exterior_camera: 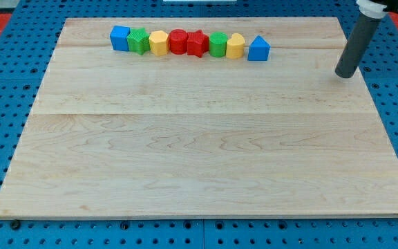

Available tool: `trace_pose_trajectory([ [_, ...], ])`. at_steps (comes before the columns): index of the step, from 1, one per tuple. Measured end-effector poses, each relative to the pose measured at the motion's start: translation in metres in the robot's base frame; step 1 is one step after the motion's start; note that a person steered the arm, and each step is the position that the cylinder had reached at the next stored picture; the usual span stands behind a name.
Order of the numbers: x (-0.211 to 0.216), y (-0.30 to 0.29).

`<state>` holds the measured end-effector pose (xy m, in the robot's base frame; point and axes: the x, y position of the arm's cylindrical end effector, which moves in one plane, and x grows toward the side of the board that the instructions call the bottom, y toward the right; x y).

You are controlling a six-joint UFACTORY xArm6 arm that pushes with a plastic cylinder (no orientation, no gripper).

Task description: Place the red circle diagonally to the bottom left of the yellow heart

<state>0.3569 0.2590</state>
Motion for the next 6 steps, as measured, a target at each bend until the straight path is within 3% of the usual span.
trace_pose_trajectory([
  [6,-0.001,-0.033],
])
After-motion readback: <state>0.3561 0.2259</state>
